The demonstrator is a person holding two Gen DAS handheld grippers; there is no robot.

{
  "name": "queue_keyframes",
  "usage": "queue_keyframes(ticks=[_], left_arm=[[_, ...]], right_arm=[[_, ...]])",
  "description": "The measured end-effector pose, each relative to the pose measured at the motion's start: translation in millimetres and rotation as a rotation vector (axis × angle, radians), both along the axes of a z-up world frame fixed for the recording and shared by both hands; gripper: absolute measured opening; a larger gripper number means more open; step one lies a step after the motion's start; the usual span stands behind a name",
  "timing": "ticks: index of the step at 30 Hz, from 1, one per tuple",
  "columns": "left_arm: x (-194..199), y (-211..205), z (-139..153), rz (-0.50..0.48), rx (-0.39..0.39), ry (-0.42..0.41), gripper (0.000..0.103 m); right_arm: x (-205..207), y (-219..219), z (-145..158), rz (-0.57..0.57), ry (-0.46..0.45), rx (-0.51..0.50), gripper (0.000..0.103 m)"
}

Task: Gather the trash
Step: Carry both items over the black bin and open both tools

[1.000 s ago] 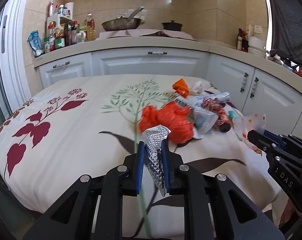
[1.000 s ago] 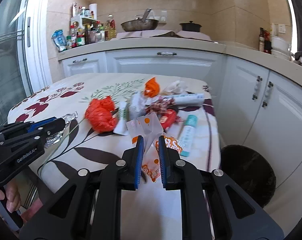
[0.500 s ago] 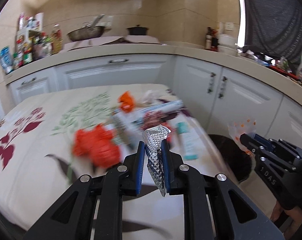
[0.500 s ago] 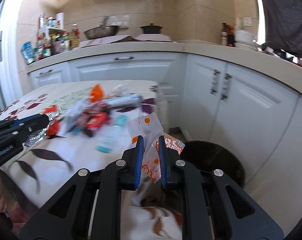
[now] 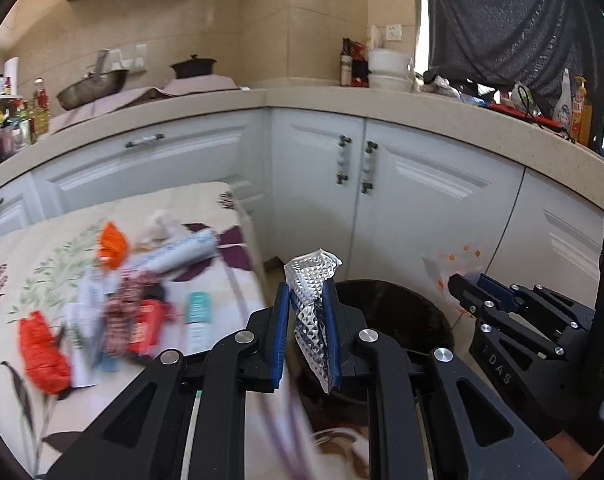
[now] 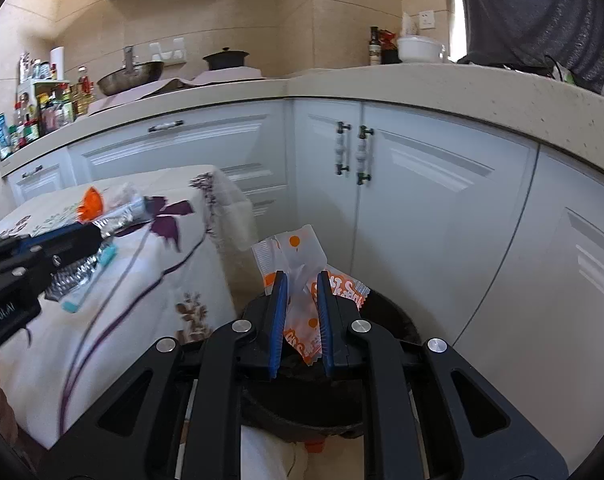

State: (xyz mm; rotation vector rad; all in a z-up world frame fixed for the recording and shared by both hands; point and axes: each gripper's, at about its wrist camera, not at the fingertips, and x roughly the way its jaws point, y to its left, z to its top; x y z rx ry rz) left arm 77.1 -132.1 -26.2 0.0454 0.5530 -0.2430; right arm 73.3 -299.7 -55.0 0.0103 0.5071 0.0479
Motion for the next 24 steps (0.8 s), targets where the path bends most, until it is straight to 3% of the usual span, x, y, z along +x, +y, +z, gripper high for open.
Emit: queue_keyframes(ticks=[11,24], left_arm=[[38,-52,-18,-0.008,0.001,0.056,0.018],[68,-71,-43,0.019,0.023,0.113,0.018]], right_arm=[[32,-41,-13,-0.041,0.015,0.029,0.015],[62,-57,-35,-0.063,0.060,0.046,0.015]])
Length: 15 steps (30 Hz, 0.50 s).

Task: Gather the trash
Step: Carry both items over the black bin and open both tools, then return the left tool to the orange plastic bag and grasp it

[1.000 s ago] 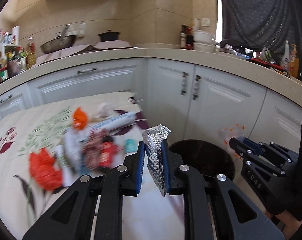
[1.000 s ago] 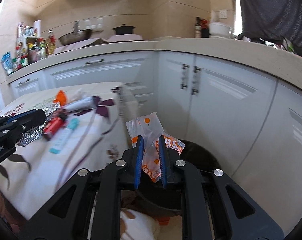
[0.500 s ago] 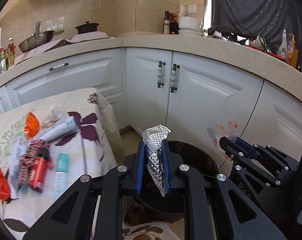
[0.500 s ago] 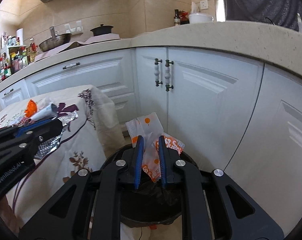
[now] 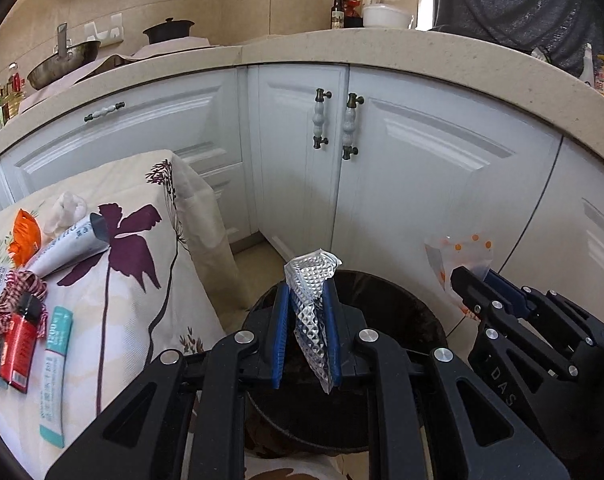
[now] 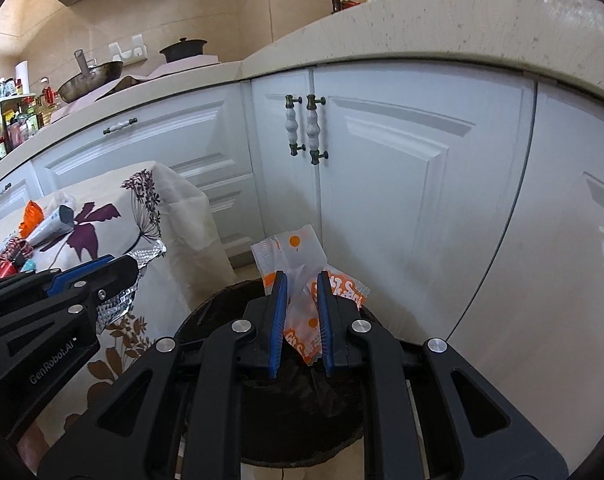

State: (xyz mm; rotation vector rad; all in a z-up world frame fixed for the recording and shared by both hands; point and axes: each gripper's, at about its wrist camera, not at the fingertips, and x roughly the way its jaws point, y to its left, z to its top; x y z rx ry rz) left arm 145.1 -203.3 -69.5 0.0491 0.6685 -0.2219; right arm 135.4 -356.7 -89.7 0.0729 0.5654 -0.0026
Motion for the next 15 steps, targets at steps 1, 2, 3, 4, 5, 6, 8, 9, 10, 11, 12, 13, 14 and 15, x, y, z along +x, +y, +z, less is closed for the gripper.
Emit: queue_keyframes(ticks=[1,2,3,4,5,6,8,9,10,11,12,13,14,15], left_arm=[[2,-1,-1,0.002,-0.001,0.004,0.018],[5,-1,-3,0.004,-0.004,0.011,0.018],[6,-2,-5,0.009,-0.002,0.016,0.018],[8,-2,-7,0.018,-0.002,0.021,0.018],[10,-2,-8,0.020,-0.003,0.025,0.019],[12,-3,-10,0.022,0.000,0.030,0.019],[15,-4,-13,0.032,0.008,0.037,0.026],[16,-4,-14,0.034,0.007,0.041,0.030],[17,-4,-15,0.037,0.008,0.043,0.032],[18,-4,-15,0.042,0.009,0.045,0.034],[17,-3,-14,0.043,0.004,0.046,0.036],[17,-2,-13,0.042,-0.003,0.045,0.038],[15,-2,-10,0.042,-0.007,0.037,0.040],[13,-1,-7,0.038,-0.011,0.029,0.043]], right_arm=[[2,0,-2,-0.001,0.003,-0.001,0.016],[4,-1,-4,-0.004,0.006,-0.002,0.016],[7,-1,-5,-0.006,0.010,-0.001,0.018],[10,-2,-7,-0.007,0.017,0.002,0.018],[12,-2,-10,-0.012,0.020,0.001,0.023],[14,-2,-11,-0.018,0.020,-0.002,0.026],[18,-2,-14,-0.025,0.028,-0.003,0.035],[20,-2,-16,-0.031,0.031,-0.001,0.036],[22,-3,-16,-0.033,0.034,0.002,0.036],[23,-3,-16,-0.036,0.035,0.005,0.036],[23,-2,-16,-0.040,0.032,0.007,0.036],[23,-2,-15,-0.041,0.030,0.008,0.037],[21,-1,-13,-0.042,0.026,0.007,0.037],[21,-1,-11,-0.042,0.023,0.007,0.038]])
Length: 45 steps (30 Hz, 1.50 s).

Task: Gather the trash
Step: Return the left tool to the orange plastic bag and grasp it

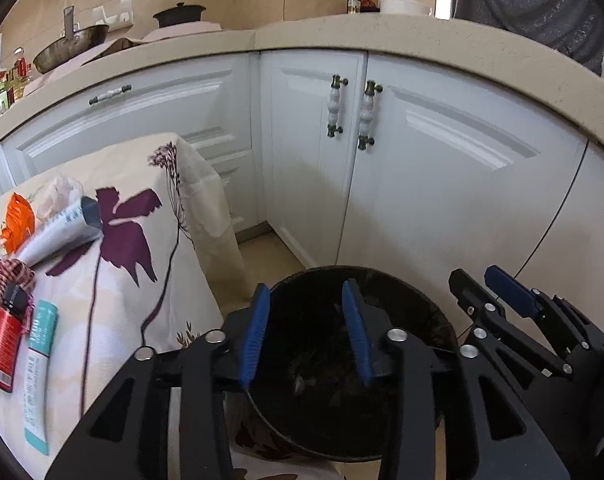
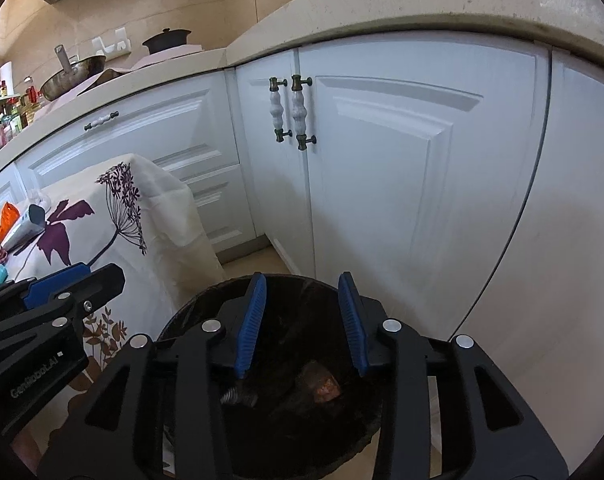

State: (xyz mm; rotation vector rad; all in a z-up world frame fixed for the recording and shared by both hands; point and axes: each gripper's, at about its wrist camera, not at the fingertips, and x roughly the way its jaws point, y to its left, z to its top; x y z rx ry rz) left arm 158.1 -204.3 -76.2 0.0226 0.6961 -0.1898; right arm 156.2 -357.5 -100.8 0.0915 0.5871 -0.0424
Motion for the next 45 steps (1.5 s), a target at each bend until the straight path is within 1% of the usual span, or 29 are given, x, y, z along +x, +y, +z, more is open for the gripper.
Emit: queue_keyframes(ticks=[3,6,10,14,17,23,25,27,31,34,37,39,41,43,45], left_arm=[[-7,4,12,-0.015,-0.016,-0.025,0.050],[-16,15,25,-0.018,-0.029,-0.041,0.054],[-28,38,43,-0.003,-0.058,-0.052,0.055],[-40,65,56,0.033,-0.058,-0.068,0.056],[-51,89,62,0.076,-0.038,-0.082,0.057],[-71,143,64,0.189,-0.012,-0.083,0.058],[-77,160,63,0.228,-0.008,-0.077,0.058],[-84,178,62,0.267,-0.002,-0.074,0.058],[-100,210,63,0.340,0.007,-0.084,0.059],[-110,225,61,0.381,0.017,-0.089,0.063],[-114,239,57,0.425,0.022,-0.082,0.063],[-114,248,51,0.450,0.021,-0.064,0.064],[-110,252,48,0.460,0.013,-0.053,0.065],[-107,255,46,0.465,0.019,-0.051,0.071],[-103,258,43,0.466,0.025,-0.043,0.072]], right_arm=[[-5,4,8,-0.001,-0.014,0.002,0.043],[-12,11,18,0.009,-0.026,0.011,0.044],[-21,28,33,0.040,-0.046,0.026,0.045],[-31,51,45,0.085,-0.065,0.049,0.046],[-38,75,52,0.130,-0.079,0.058,0.046],[-53,127,59,0.233,-0.082,0.053,0.048],[-58,141,60,0.260,-0.078,0.050,0.049],[-63,153,60,0.280,-0.077,0.041,0.052],[-72,174,59,0.316,-0.068,0.031,0.052],[-76,185,59,0.338,-0.062,0.026,0.052],[-80,194,59,0.356,-0.059,0.021,0.052],[-81,198,58,0.367,-0.057,0.016,0.053],[-81,201,58,0.374,-0.053,0.012,0.053],[-81,203,58,0.375,-0.049,0.010,0.053],[-80,204,58,0.375,-0.047,0.007,0.053]])
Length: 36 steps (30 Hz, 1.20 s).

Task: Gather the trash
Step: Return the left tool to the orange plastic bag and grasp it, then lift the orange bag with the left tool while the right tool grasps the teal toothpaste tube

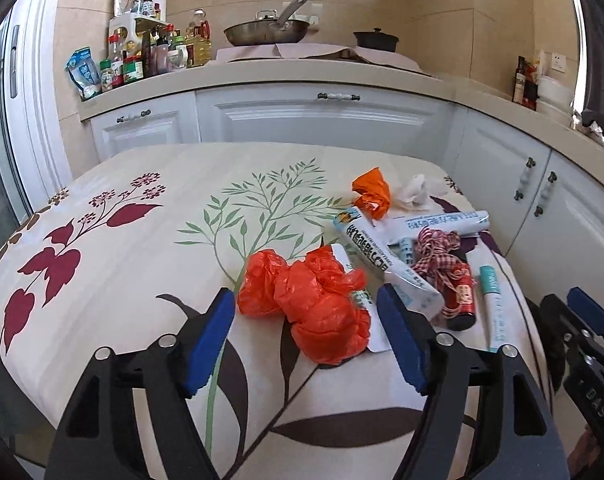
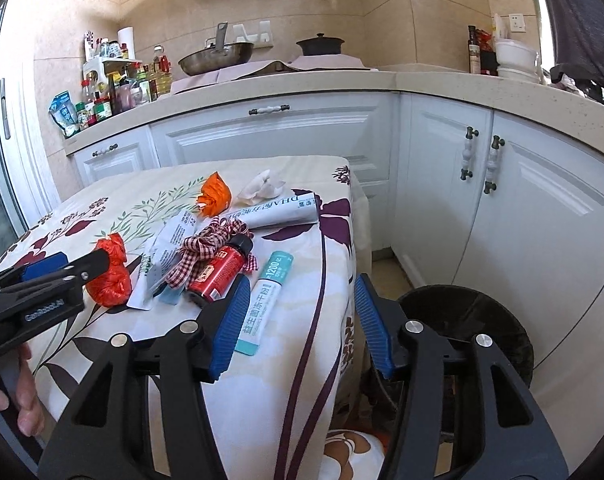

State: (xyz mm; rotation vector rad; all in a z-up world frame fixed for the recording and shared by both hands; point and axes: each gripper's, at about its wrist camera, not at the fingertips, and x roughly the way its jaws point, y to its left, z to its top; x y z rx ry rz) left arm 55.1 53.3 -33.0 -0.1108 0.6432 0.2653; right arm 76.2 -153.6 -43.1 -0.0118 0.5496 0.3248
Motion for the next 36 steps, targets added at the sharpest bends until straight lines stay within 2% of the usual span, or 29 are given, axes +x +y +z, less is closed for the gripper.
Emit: queue_keyframes(ticks=[7,8,12,20,31,34,36], left_arm=[[11,8,-10,-0.011,-0.039,0.041,0.070],[11,9,-10,-0.014,-0.044,0.041,0.066],[12,10,-15,-0.052,-0.069,0.067,0.036],[0,25,-15,-0.057,-0.083,0.064,0.035],[-16,62,-16,-0.011,-0.067,0.059,0.035],[-16,65,-16,-0.013,-0.069,0.054,0.035],[-17,65,-16,-0.017,-0.068,0.050,0.035]], right_arm=[[5,4,-3,-0.001,0.012,-0.009,0.053],[5,4,-3,0.000,0.015,-0.010,0.053],[8,11,-7,0.007,0.032,-0.017,0.053],[10,27,-11,0.026,0.065,-0.056,0.053],[17,47,-23,0.027,0.147,-0.177,0.053],[19,49,-25,0.034,0.167,-0.183,0.045],[19,49,-25,0.038,0.170,-0.171,0.035]])
